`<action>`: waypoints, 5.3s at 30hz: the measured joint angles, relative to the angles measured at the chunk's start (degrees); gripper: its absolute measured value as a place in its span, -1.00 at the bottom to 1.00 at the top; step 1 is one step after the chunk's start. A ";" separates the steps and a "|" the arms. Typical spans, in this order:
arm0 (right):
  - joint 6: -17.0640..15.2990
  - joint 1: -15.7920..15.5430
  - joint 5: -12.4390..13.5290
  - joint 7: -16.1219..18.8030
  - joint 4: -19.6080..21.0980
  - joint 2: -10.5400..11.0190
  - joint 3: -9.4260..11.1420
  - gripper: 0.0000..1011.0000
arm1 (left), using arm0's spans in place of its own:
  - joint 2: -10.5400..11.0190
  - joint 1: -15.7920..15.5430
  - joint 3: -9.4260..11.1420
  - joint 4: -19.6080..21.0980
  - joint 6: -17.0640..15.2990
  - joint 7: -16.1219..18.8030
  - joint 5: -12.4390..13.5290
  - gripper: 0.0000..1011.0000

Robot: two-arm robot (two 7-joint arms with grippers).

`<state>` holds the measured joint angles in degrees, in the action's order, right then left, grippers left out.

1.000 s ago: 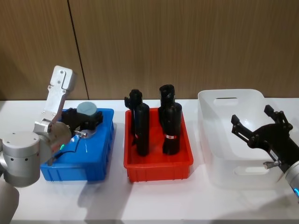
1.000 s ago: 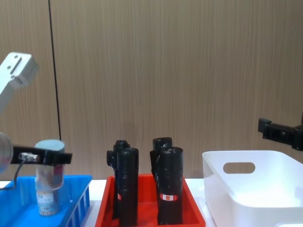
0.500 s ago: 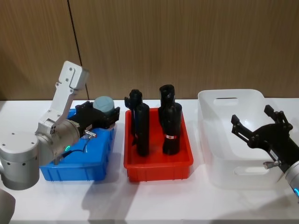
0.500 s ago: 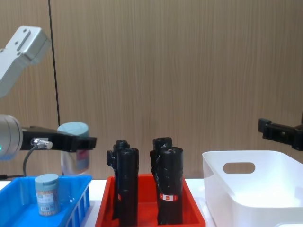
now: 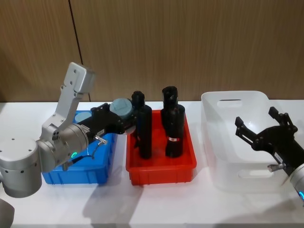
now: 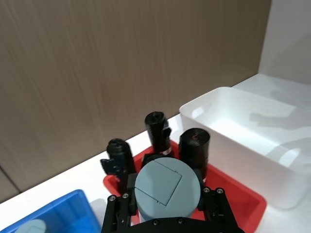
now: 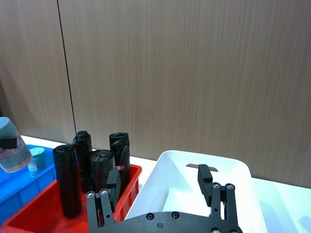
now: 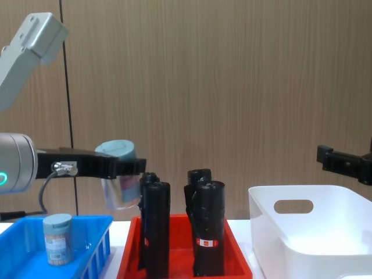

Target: Pick the cotton swabs from the blue box and place them into the white box.

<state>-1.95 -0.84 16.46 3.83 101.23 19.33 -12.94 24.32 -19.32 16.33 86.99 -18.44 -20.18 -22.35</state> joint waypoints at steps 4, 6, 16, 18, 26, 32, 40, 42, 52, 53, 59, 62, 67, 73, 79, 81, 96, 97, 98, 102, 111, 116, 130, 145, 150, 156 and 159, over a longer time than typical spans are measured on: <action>0.00 0.00 0.00 0.00 0.00 0.00 0.00 0.98 | -0.01 0.30 -0.05 0.00 1.36 -1.65 -2.19 0.33; 0.00 0.00 0.00 0.00 0.00 0.00 0.00 0.98 | -0.06 0.34 -0.07 -0.21 1.88 -2.24 -2.89 0.33; 0.00 0.00 0.00 0.00 0.00 0.00 0.00 0.98 | -1.01 -1.11 -0.05 -4.33 5.36 -9.34 -6.99 0.32; 0.00 0.00 0.00 0.00 0.00 0.00 0.00 0.98 | -1.24 -1.58 0.02 -5.20 5.74 -10.60 -7.27 0.33; 0.00 0.00 0.00 0.00 0.00 0.00 0.00 0.98 | -2.99 -5.00 0.79 -11.05 7.53 -18.02 -7.92 0.33; 0.00 0.00 0.00 0.00 0.00 0.00 0.00 0.98 | -4.40 -7.65 1.56 -15.22 8.68 -22.61 -7.60 0.33; 0.00 0.00 0.00 0.00 0.00 0.00 0.00 0.98 | -6.55 -11.77 2.76 -21.30 10.28 -28.81 -6.41 0.33; 0.00 0.00 0.00 0.00 0.00 0.00 0.00 0.98 | -7.17 -12.92 3.12 -22.98 10.64 -30.51 -6.10 0.33; 0.00 0.00 0.00 0.00 0.00 0.00 0.00 0.98 | -9.48 -17.16 4.63 -28.95 11.85 -36.87 -4.91 0.33; 0.00 0.00 0.00 0.00 0.00 0.00 0.00 0.98 | -9.61 -17.40 4.73 -29.28 11.90 -37.32 -4.83 0.33; 0.00 0.00 0.00 0.00 0.00 0.00 0.00 0.98 | -10.22 -18.76 5.38 -30.85 11.80 -40.29 -4.13 0.33; 0.00 0.00 0.00 0.00 0.00 0.00 0.00 0.98 | -10.23 -18.93 5.59 -30.92 11.36 -41.32 -3.90 0.33; 0.00 0.00 0.00 0.00 0.00 0.00 0.00 0.98 | -9.77 -18.70 5.80 -29.98 10.04 -42.88 -3.70 0.33; 0.00 0.00 0.00 0.00 0.00 0.00 0.00 0.98 | -8.87 -17.80 5.84 -28.10 8.56 -43.80 -3.59 0.33; 0.00 0.00 0.00 0.00 0.00 0.00 0.00 0.98 | -7.59 -16.50 5.74 -25.38 6.91 -44.29 -3.52 0.33; 0.00 0.00 0.00 0.00 0.00 0.00 0.00 0.98 | -7.10 -15.99 5.65 -24.37 6.38 -44.31 -3.52 0.33; 0.00 0.00 0.00 0.00 0.00 0.00 0.00 0.98 | -4.58 -13.47 5.11 -19.29 5.10 -43.42 -4.22 0.33; 0.00 0.00 0.00 0.00 0.00 0.00 0.00 0.98 | -4.41 -13.33 5.08 -18.97 5.07 -43.32 -4.29 0.33; 0.00 0.00 0.00 0.00 0.00 0.00 0.00 0.98 | -4.34 -13.26 5.06 -18.84 5.05 -43.27 -4.32 0.33; 0.00 0.00 0.00 0.00 0.00 0.00 0.00 0.98 | -3.99 -12.91 4.99 -18.15 4.96 -43.07 -4.45 0.33; 0.07 0.00 -0.06 0.37 0.00 0.03 0.03 0.98 | -3.62 -12.52 4.92 -17.41 4.89 -42.82 -4.59 0.33; 0.33 0.00 -0.12 2.05 0.05 0.32 0.11 0.98 | -3.48 -12.37 4.88 -17.14 4.85 -42.72 -4.63 0.33; -0.98 0.85 1.10 11.85 0.48 2.62 0.87 0.98 | -3.32 -12.23 4.84 -16.79 4.80 -42.63 -4.70 0.33; -7.39 4.19 2.52 25.74 0.14 5.95 1.83 0.98 | -3.25 -12.17 4.84 -16.69 4.81 -42.57 -4.70 0.33; -9.73 5.31 2.30 29.02 -0.14 6.69 1.88 0.98 | -3.24 -12.16 4.84 -16.66 4.81 -42.57 -4.69 0.33; -13.67 7.09 1.67 33.93 -0.68 7.66 1.82 0.98 | -3.24 -12.16 4.84 -16.65 4.81 -42.58 -4.69 0.33; -16.07 8.23 1.19 36.83 -1.08 8.14 1.61 0.98 | -3.24 -12.16 4.84 -16.65 4.81 -42.57 -4.69 0.33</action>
<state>-18.02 7.39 17.65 40.65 100.15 27.48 -11.33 21.08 -31.48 21.18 70.34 -13.63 -62.75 -27.04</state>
